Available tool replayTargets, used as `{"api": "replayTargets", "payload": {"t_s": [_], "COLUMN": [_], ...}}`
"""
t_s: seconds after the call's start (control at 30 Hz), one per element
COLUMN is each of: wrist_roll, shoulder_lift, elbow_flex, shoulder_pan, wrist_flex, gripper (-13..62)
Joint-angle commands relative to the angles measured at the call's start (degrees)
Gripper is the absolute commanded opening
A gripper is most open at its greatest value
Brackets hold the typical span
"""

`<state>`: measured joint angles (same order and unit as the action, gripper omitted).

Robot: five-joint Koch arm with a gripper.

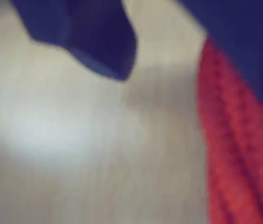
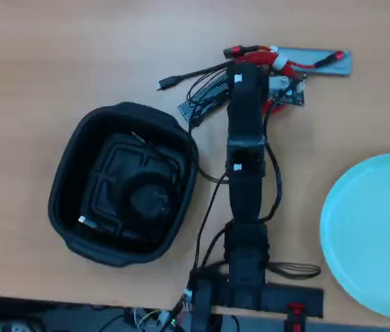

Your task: Put a black charging cable in a black bowl and put a red charging cable in a green bowl

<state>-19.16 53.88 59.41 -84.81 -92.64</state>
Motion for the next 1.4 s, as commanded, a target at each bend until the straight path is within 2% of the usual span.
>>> {"api": "replayTargets", "payload": {"t_s": [0.0, 0.1, 0.2, 0.5, 0.73, 0.93, 1.13, 1.37], "wrist_roll": [-0.4, -0.4, -1.0, -3.0, -3.0, -3.3, -3.1, -3.2], "shoulder_lift": [1.1, 1.1, 1.1, 3.2, 23.3, 36.3, 45.4, 47.5], "elbow_flex": [-3.8, -4.0, -4.0, -4.1, -5.5, -5.0, -5.1, -4.9], "shoulder_pan": [-0.4, -0.4, -0.5, -1.5, -0.7, -0.3, -1.9, -14.6], "wrist_flex": [-0.6, -0.4, -0.4, -0.7, -0.1, -0.5, -0.4, -0.7], "gripper": [12.9, -9.5, -5.3, -6.8, -6.8, -6.8, -6.8, -6.9]}}
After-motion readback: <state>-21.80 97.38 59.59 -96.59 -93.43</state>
